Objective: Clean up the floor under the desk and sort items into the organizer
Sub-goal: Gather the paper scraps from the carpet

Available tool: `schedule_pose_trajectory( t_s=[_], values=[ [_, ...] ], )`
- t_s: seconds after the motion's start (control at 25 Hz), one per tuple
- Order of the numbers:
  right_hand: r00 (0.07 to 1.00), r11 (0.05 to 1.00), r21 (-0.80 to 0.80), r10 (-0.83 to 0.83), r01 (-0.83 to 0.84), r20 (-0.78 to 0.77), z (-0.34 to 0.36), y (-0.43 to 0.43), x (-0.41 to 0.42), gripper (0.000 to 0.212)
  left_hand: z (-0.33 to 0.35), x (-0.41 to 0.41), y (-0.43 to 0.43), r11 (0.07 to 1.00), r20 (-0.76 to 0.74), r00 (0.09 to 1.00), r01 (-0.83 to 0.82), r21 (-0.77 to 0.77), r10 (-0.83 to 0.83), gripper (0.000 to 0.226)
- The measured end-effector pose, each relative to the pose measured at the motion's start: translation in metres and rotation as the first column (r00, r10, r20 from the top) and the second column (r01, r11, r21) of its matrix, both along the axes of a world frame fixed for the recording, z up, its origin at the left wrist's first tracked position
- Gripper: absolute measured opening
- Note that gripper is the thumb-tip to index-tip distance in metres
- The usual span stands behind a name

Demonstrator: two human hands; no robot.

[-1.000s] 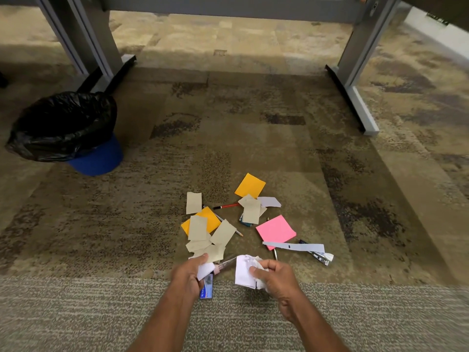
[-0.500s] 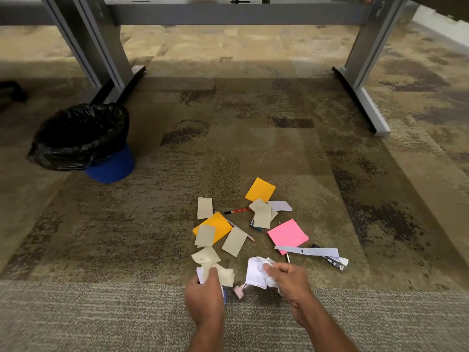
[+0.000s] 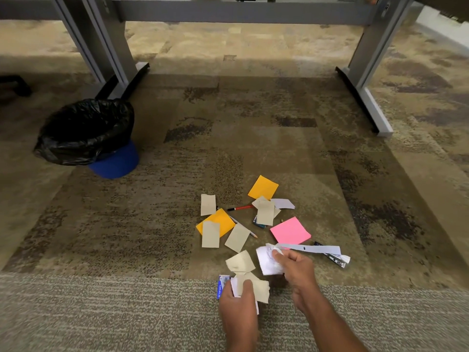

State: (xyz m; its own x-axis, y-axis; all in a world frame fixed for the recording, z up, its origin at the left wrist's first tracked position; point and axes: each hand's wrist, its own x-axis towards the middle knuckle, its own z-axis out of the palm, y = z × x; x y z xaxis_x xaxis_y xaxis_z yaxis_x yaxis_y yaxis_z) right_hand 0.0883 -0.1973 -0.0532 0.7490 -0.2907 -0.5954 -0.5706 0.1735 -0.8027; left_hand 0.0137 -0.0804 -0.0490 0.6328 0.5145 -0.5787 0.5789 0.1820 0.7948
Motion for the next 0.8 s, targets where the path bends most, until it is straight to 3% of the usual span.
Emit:
schedule_pose_trajectory(
  t_s=[0.04, 0.12, 0.36, 0.48, 0.64, 0.8],
  values=[
    [1.000, 0.999, 0.037, -0.025, 0.026, -0.013, 0.004, -0.003, 0.003, 0.011, 0.001, -0.002, 0.004, 0.999, 0.031, 0.998, 0.048, -0.015, -0.047, 0.009],
    [0.999, 0.994, 0.103, -0.024, 0.027, -0.030, 0.009, -0.009, 0.012, 0.016, 0.003, -0.003, 0.016, 0.988, 0.076, 0.986, 0.152, -0.037, -0.149, 0.018],
    [0.987, 0.963, 0.223, 0.158, -0.149, -0.022, 0.013, 0.014, 0.018, 0.024, 0.004, 0.006, 0.039, 0.896, 0.139, 0.902, 0.426, -0.123, -0.409, 0.015],
    [0.985, 0.970, 0.186, 0.170, -0.160, -0.039, 0.013, 0.019, 0.015, 0.026, 0.003, 0.006, 0.044, 0.898, 0.126, 0.907, 0.417, -0.143, -0.402, 0.018],
    [1.000, 0.994, 0.105, -0.019, 0.021, -0.022, 0.014, 0.008, 0.018, 0.023, 0.002, 0.011, 0.050, 0.927, 0.127, 0.934, 0.349, -0.133, -0.334, 0.019],
    [0.989, 0.988, 0.054, -0.145, 0.145, -0.008, 0.009, -0.006, 0.016, 0.019, -0.003, 0.044, 0.064, 0.997, 0.117, 0.991, 0.068, -0.037, -0.064, 0.019]
  ],
)
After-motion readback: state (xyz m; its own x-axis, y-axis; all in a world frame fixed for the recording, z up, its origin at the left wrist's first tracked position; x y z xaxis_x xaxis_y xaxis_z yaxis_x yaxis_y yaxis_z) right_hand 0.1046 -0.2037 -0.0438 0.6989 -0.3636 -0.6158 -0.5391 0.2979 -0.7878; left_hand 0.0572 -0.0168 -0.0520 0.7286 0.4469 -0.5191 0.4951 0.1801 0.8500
